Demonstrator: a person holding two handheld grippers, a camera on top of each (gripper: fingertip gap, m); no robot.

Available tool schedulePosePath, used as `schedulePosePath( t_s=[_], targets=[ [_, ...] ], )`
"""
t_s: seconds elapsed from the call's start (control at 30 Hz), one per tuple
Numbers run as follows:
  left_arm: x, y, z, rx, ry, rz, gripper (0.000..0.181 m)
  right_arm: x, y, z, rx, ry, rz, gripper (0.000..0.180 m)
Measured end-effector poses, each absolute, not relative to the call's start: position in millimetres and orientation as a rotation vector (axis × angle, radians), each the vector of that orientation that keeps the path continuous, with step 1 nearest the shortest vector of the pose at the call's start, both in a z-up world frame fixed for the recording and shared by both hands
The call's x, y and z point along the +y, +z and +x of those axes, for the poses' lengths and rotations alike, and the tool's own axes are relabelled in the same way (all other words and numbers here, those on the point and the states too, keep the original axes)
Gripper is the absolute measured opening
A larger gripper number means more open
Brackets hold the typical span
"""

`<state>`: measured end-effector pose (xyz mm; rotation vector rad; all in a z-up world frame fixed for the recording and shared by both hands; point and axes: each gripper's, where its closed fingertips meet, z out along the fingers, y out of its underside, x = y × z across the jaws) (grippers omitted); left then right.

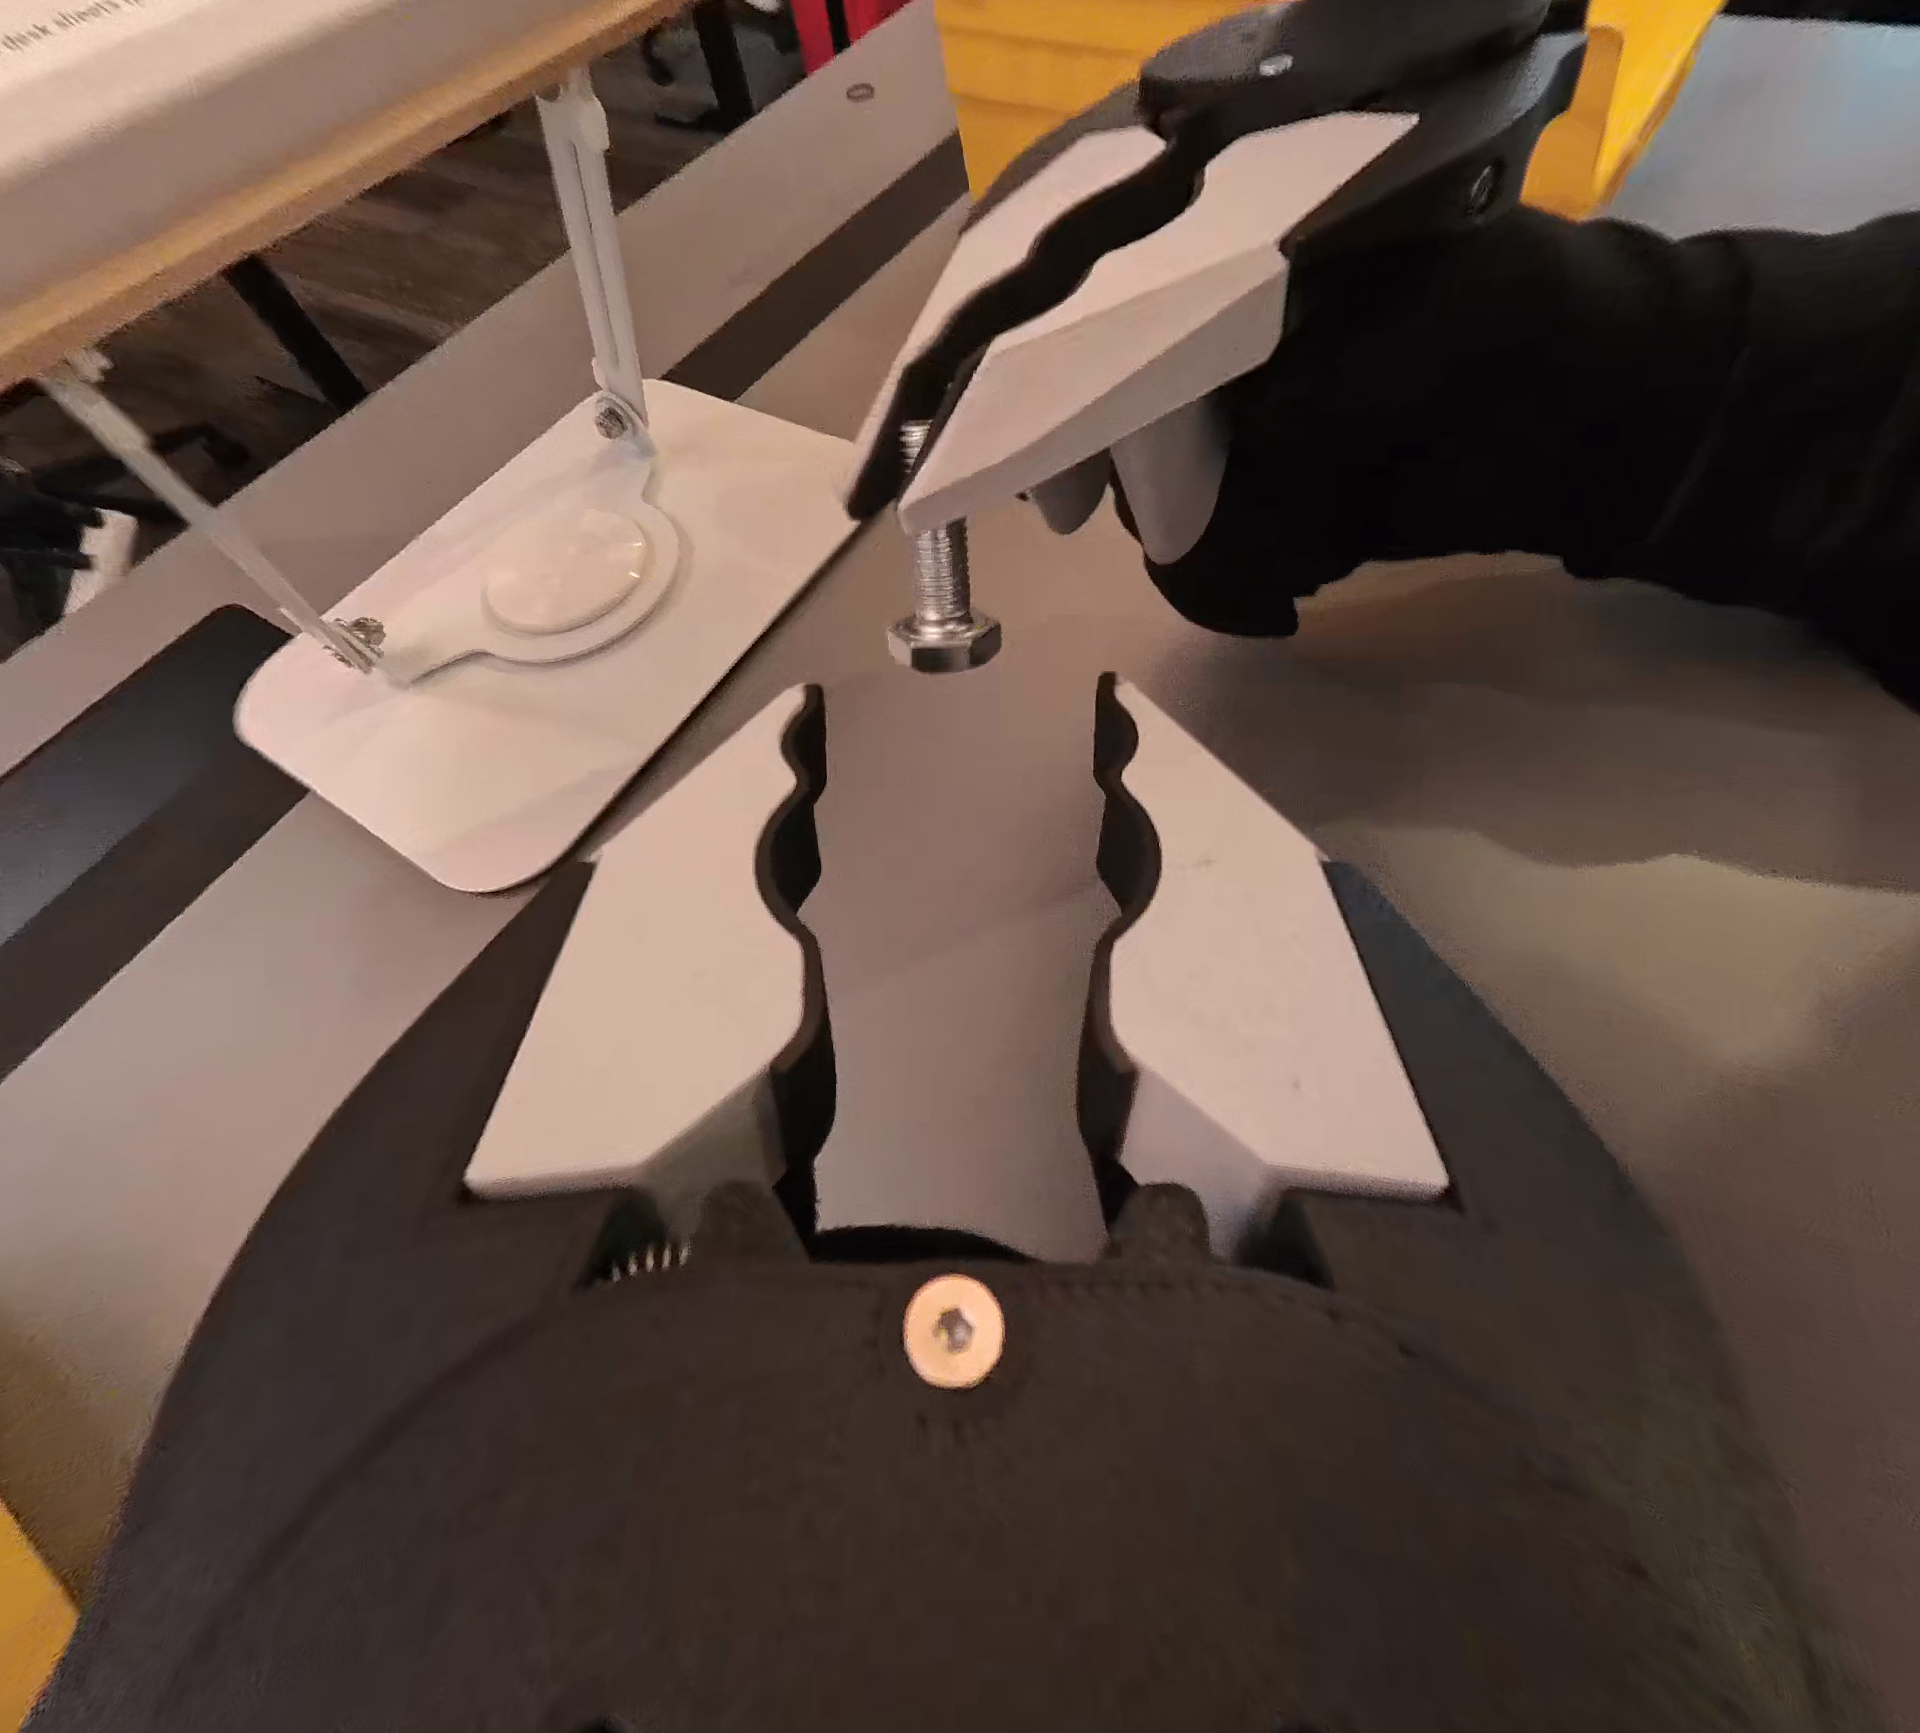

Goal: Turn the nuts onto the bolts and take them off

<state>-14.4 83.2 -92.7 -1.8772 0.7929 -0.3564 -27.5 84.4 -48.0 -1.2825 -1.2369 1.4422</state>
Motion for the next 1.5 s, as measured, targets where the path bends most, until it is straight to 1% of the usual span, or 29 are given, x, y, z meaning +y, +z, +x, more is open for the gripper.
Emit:
schedulePosePath(
  t_s=[0.2, 0.37, 0.47, 0.6, 0.67, 0.97, 1.1, 1.5],
  targets=[
    [91.3, -100.7, 5.8, 0.954, -0.485, -1.890, 0.045, 80.5, -44.0, -26.0, -1.297, 1.385, -1.262, 0.007],
    [106.6, -76.3, 27.2, 1.036, -0.709, -1.731, 0.038, 97.9, -27.8, -8.3, -1.276, 1.324, -1.255, 0.007],
    [107.6, -73.8, 39.6, 1.028, -0.792, -1.662, 0.033, 108.1, -26.2, 1.2, -1.284, 1.276, -1.270, 0.007],
    [111.6, -73.4, 42.1, 1.018, -0.765, -1.648, 0.029, 108.3, -26.6, 3.1, -1.302, 1.282, -1.281, 0.007],
    [112.4, -71.8, 40.1, 0.990, -0.779, -1.632, 0.023, 106.0, -28.6, 1.8, -1.332, 1.257, -1.286, 0.007],
    [107.6, -73.9, 43.7, 0.990, -0.820, -1.625, 0.022, 97.7, -33.1, -4.9, -1.382, 1.241, -1.291, 0.007],
    [106.9, -72.9, 43.0, 0.990, -0.819, -1.614, 0.014, 95.5, -32.7, -5.5, -1.395, 1.232, -1.285, 0.007],
    [105.0, -76.9, 42.8, 1.003, -0.836, -1.612, 0.011, 93.8, -35.1, -6.2, -1.402, 1.252, -1.282, 0.007]
  ],
)
